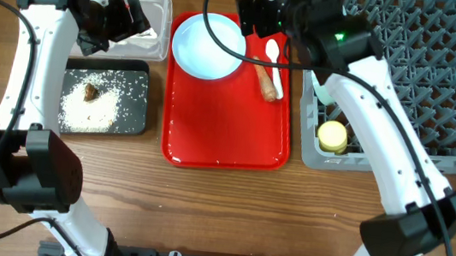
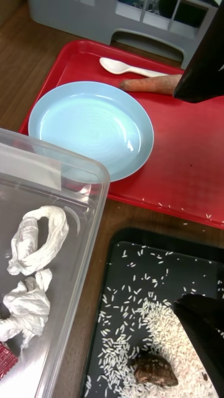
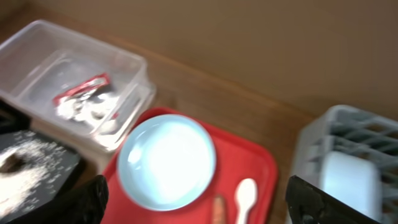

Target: Sort waste into correct bins and load items into the dishwasher rack

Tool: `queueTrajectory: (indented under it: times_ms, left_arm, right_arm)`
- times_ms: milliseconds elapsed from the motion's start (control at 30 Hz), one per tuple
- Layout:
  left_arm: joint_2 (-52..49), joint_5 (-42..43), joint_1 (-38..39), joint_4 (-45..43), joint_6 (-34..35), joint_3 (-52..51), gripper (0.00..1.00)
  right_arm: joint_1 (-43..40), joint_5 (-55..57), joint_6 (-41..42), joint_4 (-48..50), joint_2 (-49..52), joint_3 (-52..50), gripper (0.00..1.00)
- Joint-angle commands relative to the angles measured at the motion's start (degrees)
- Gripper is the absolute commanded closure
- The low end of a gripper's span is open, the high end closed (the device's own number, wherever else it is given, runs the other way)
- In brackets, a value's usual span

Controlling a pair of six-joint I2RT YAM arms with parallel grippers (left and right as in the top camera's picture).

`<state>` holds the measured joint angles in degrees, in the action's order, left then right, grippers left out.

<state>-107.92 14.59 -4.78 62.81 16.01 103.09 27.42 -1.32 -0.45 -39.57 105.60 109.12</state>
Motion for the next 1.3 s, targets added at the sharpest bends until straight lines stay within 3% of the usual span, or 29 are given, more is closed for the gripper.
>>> queueTrajectory:
  times_ms: [0, 67, 167, 233, 400, 500, 667, 900, 1000, 1267]
  left_arm:
    - [0.87, -0.33, -0.22, -0.15, 0.09, 0.37, 0.00]
    - [0.87, -0.33, -0.22, -0.15, 0.09, 0.37, 0.00]
    - [0.87, -0.33, -0.22, -0.15, 0.09, 0.37, 0.00]
    - [0.87, -0.33, -0.22, -0.15, 0.09, 0.37, 0.00]
    - [0.87, -0.33, -0.22, -0.15, 0.09, 0.37, 0.00]
    - [0.87, -0.33, -0.22, -0.15, 0.09, 0.37, 0.00]
    - [0.87, -0.33, -0.22, -0.15, 0.09, 0.37, 0.00]
    - [0.87, -0.33, -0.22, -0.15, 0.09, 0.37, 0.00]
    - [0.87, -0.33, -0.22, -0.15, 0.09, 0.37, 0.00]
    - [0.87, -0.33, -0.22, -0.15, 0.09, 0.37, 0.00]
  right_arm:
    - [-0.28, -5.68, 2.73, -1.70, 5.42, -0.11, 0.11]
    - [-0.33, -5.66, 5.70, -4.28, 7.10, -0.11, 0.12]
    - [-0.33, -5.62, 10.47, -3.91, 7.65, -0.11, 0.06]
    - [-0.33, -5.18, 17.11, -3.02, 9.18, -0.11, 0.07]
    - [-0.26, -3.30, 38.97, -1.64, 19.85, -0.28, 0.37]
    - [-0.13, -3.50, 45.46, -1.62, 24.06, -0.74, 0.55]
    - [0.37, -3.50, 50.18, -1.05, 28.68, -1.03, 0.64]
    - [3.34, -3.48, 50.95, 0.28, 32.44, -1.05, 0.68]
    - [3.32, -6.10, 51.56, -2.29, 32.63, -1.05, 0.96]
    - [0.57, -10.01, 48.70, -9.97, 30.38, -1.01, 0.96]
